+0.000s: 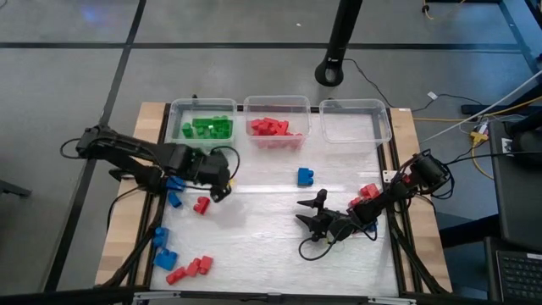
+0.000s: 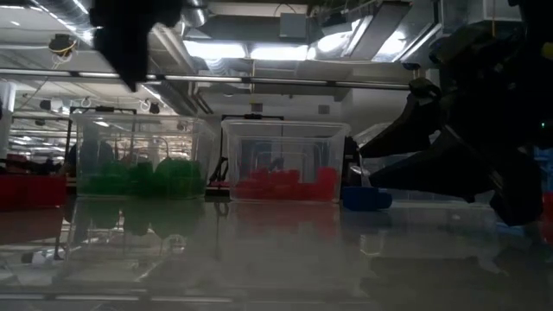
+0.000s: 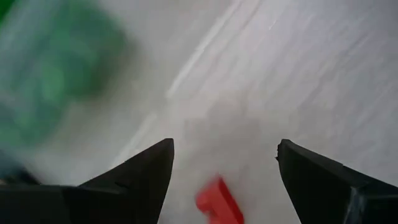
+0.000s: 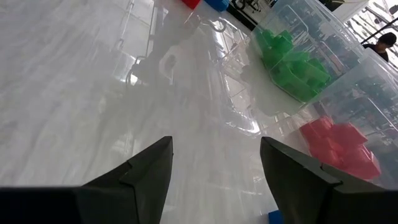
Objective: Sort blocks
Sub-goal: Put the red game piece into the middle transparent bin
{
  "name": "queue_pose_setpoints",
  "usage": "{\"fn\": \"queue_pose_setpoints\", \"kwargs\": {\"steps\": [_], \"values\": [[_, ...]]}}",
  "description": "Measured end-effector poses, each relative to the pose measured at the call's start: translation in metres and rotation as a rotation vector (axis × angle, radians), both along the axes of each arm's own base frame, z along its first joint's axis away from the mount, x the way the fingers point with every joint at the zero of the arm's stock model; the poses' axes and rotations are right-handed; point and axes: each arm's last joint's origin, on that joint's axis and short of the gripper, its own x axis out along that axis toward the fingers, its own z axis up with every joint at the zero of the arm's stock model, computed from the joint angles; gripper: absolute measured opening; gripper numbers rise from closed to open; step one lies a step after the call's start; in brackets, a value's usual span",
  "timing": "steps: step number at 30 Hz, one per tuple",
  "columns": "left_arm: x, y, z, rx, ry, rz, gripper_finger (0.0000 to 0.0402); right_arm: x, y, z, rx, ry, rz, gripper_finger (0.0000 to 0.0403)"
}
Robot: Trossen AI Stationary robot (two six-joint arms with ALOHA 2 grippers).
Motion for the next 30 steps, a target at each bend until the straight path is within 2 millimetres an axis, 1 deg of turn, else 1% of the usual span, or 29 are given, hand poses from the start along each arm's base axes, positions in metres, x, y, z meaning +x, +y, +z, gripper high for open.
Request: {"fn": "queue_pose_setpoints", "kwargs": {"steps": [5, 10, 13, 19, 24, 30], "values": [[-0.012, -0.013, -0.024, -0.100, 0.073, 0.132, 0.0272, 0.000, 0.000, 0.000, 0.001, 0.000, 0.000, 0.0241], [-0.025, -0.019, -0.054, -0.149, 0.150, 0.236, 0.0272, 0.000, 0.000, 0.000, 0.002, 0.000, 0.002, 0.0241], [-0.029, -0.021, -0.071, -0.184, 0.163, 0.258, 0.0272, 0.000, 0.000, 0.000, 0.002, 0.000, 0.002, 0.0241], [-0.031, -0.023, -0.102, -0.256, 0.129, 0.256, 0.0272, 0.000, 0.000, 0.000, 0.002, 0.002, 0.002, 0.0241], [-0.039, -0.021, -0.117, -0.272, 0.158, 0.281, 0.0272, 0.000, 0.000, 0.000, 0.001, 0.002, 0.002, 0.0241], [-0.040, -0.023, -0.131, -0.314, 0.110, 0.261, 0.0272, 0.000, 0.000, 0.000, 0.000, 0.002, 0.001, 0.0241]]}}
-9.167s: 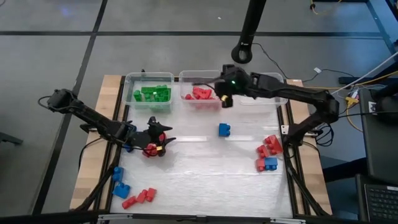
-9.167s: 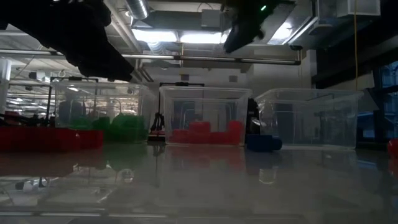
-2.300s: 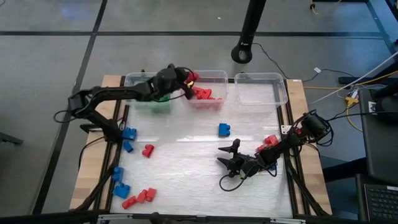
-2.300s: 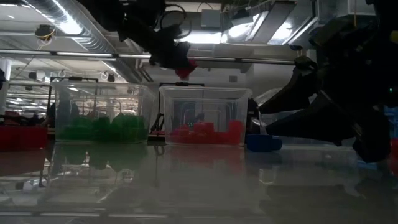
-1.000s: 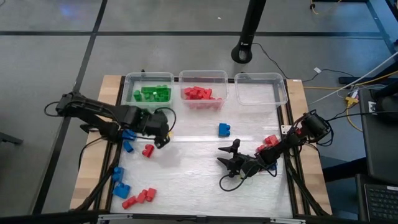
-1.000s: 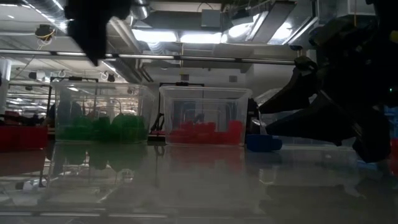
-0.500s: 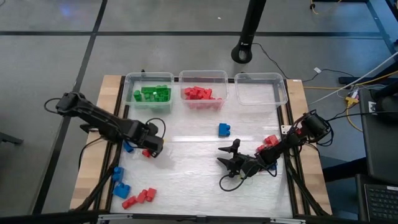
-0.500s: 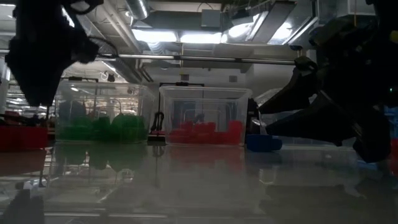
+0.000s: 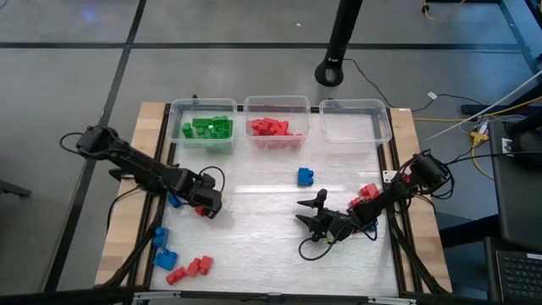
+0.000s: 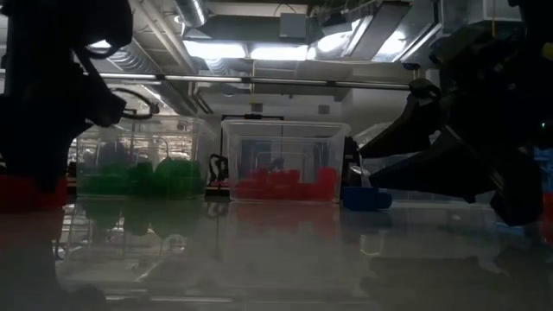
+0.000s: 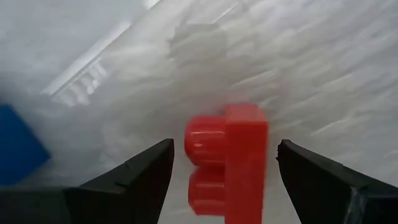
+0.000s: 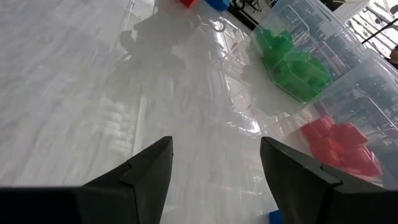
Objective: Sort blocks
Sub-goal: Put the red game piece into the middle transparent bin
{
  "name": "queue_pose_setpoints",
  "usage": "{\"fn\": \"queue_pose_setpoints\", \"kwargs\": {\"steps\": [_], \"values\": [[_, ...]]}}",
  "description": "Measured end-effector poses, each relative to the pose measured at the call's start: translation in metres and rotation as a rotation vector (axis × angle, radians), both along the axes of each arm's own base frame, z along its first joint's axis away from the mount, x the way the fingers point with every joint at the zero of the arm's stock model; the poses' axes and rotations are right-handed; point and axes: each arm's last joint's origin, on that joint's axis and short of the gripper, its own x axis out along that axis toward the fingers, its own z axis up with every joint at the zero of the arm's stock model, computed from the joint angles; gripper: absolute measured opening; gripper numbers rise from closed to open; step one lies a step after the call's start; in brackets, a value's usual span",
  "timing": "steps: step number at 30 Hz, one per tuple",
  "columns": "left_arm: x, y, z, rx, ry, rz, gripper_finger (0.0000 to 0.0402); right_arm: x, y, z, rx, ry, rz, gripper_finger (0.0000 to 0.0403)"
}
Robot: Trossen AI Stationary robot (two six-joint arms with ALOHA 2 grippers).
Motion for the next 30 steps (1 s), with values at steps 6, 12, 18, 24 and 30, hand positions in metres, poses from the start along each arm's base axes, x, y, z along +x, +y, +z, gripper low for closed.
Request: {"fn": "queue_pose_setpoints", "kwargs": {"steps": [6, 12, 18, 24, 30], "values": [[-0.008, 0.002, -0.015, -0.009, 0.008, -0.004, 0.0270, 0.000, 0.000, 0.000, 0.000, 0.000, 0.000, 0.0241], [-0.010, 0.003, -0.016, -0.004, 0.021, -0.037, 0.0219, 0.000, 0.000, 0.000, 0.000, 0.000, -0.001, 0.0241], [-0.010, 0.003, -0.016, 0.000, 0.022, -0.072, 0.0151, 0.000, 0.000, 0.000, 0.000, -0.001, -0.001, 0.0241], [0.009, 0.000, 0.009, 0.018, -0.068, -0.138, 0.0151, 0.000, 0.000, 0.000, 0.001, -0.002, -0.002, 0.0241], [0.042, 0.009, 0.055, 0.138, -0.237, -0.218, 0.0158, 0.001, -0.002, 0.000, -0.002, -0.005, -0.014, 0.0241]]}}
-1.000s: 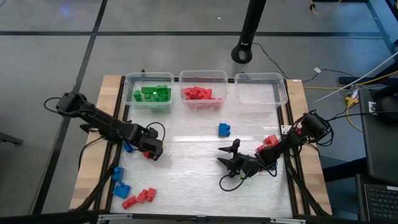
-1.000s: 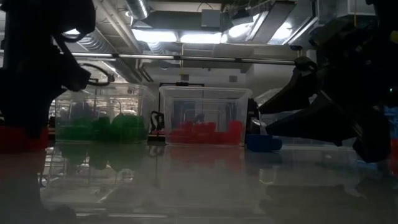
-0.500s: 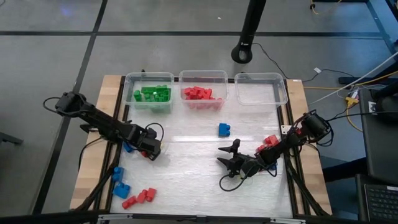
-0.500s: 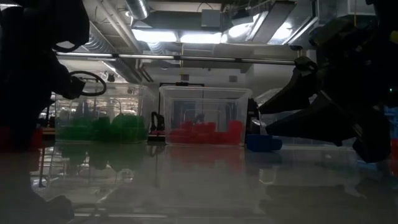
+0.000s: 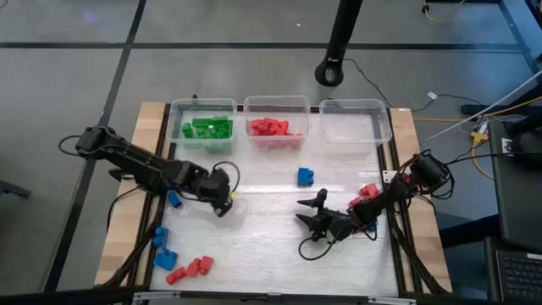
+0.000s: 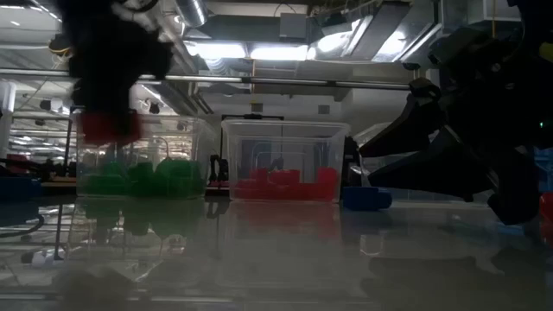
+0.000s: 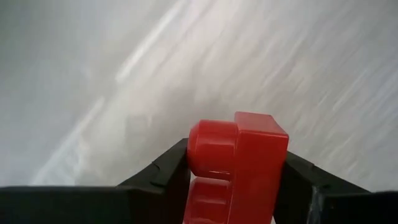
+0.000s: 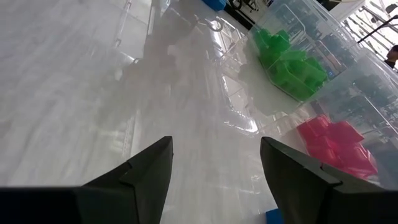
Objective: Sort blocks
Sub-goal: Put the red game piece into the middle transparent bin
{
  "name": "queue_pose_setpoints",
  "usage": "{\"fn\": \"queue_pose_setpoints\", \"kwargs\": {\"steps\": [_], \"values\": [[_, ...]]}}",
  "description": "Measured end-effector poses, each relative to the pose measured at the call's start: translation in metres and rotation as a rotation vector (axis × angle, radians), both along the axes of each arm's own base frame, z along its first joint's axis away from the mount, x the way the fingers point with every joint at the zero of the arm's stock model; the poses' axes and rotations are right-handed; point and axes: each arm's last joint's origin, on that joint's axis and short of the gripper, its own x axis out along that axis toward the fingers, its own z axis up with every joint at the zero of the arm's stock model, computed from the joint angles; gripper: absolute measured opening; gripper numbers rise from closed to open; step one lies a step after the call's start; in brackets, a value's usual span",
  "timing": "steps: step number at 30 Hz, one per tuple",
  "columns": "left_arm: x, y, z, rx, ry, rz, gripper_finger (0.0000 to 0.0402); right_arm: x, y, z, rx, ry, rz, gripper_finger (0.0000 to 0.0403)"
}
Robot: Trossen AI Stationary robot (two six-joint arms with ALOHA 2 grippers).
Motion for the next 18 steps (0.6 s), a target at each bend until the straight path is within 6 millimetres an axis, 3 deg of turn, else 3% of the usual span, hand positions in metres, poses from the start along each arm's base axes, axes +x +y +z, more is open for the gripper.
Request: {"fn": "queue_pose_setpoints", "kwargs": {"steps": [8, 13, 18], "values": [[0.041, 0.041, 0.064, 0.301, -0.298, -0.087, 0.0157, 0.000, 0.000, 0.000, 0.000, 0.000, 0.000, 0.0241], [0.057, 0.078, 0.080, 0.466, -0.444, -0.103, 0.0163, 0.000, 0.000, 0.000, 0.000, 0.000, 0.000, 0.0241], [0.067, 0.120, 0.080, 0.610, -0.471, -0.063, 0.0163, 0.000, 0.000, 0.000, 0.000, 0.000, 0.000, 0.0241]]}}
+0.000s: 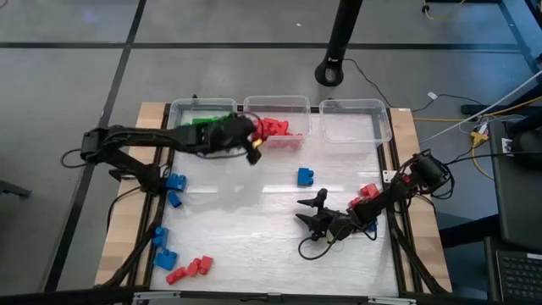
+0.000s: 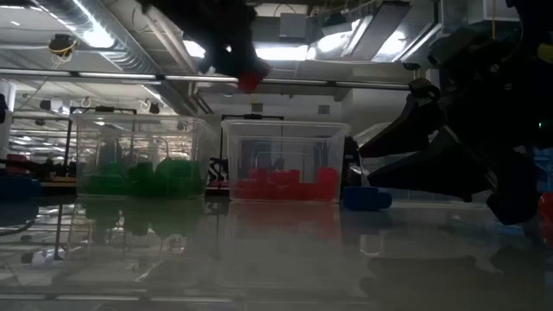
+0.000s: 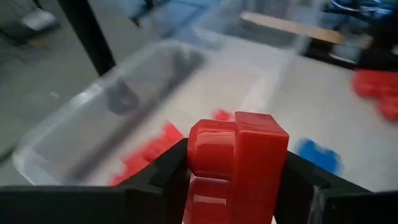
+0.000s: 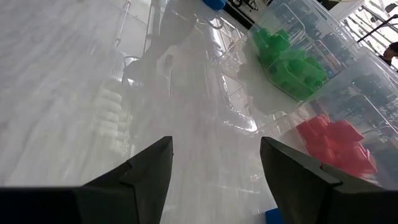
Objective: Sort blocks
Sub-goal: Put the red game piece into the middle transparent bin
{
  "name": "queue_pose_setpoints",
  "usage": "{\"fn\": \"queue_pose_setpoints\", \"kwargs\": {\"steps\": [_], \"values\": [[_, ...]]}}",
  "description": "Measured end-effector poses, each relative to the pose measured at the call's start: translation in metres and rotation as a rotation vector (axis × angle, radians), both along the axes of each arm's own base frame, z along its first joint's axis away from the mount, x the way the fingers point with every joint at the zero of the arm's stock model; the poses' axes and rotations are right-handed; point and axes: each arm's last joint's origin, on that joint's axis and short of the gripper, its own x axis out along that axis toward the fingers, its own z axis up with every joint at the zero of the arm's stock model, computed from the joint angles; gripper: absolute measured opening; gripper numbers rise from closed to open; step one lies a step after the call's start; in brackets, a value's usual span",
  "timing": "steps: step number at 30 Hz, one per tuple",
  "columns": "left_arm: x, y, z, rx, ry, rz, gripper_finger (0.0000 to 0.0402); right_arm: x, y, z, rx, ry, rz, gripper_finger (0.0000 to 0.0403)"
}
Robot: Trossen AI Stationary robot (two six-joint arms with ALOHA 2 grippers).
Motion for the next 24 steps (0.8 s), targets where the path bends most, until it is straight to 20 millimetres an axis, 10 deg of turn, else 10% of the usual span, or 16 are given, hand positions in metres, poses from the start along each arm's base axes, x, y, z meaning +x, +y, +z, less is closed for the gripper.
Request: {"fn": "queue_pose_setpoints", "kwargs": {"steps": [14, 24], "values": [[0.000, 0.075, -0.021, 0.080, 0.055, 0.088, 0.0243, 0.000, 0.000, -0.001, -0.004, 0.007, 0.000, 0.0241], [-0.017, -0.002, 0.015, 0.031, 0.019, -0.123, 0.0251, 0.000, 0.000, 0.001, 0.007, -0.010, 0.001, 0.0241]]}}
